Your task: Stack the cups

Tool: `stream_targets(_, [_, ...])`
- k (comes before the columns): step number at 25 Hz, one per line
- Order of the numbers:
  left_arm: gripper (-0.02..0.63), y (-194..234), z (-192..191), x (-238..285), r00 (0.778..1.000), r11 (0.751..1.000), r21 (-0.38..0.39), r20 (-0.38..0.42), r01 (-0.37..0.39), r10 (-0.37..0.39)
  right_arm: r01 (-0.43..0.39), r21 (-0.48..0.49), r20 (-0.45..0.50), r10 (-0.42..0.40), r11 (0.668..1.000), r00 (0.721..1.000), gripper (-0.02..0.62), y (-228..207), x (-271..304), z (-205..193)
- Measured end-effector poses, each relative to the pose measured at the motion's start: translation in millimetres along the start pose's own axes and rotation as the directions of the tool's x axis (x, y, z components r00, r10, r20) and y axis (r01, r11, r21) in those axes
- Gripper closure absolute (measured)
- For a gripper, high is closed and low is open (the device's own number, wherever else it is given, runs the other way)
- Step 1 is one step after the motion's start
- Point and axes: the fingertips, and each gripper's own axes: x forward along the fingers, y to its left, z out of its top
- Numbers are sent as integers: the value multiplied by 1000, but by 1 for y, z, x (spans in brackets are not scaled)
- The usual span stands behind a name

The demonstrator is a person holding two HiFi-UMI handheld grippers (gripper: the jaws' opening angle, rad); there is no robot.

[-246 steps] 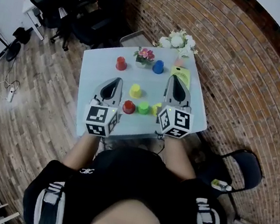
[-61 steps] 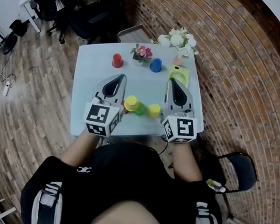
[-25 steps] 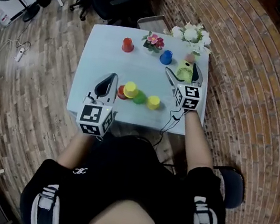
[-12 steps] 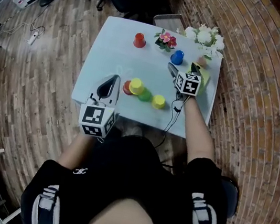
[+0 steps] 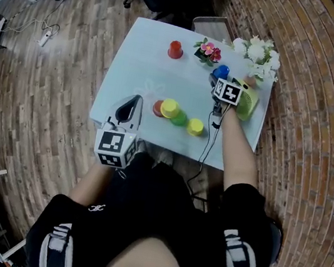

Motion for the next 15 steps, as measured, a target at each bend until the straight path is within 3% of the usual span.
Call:
stream_targets(5, [601,18,-3,10,1000,1000,-13,-20,-4,4,20,-6,-32,-20,1000,999,162,0,20,-1])
stream_targets(9, [603,35,0,17,1000,1000,-10,-19,-8,8,61,-5,-67,-62,998,996,234,-6,31,-3])
stream_targets(15, [603,53,3,24,1000,1000,-9,-21,-8,8,85,-10,-64,-86,996,994,288,-5,39,6])
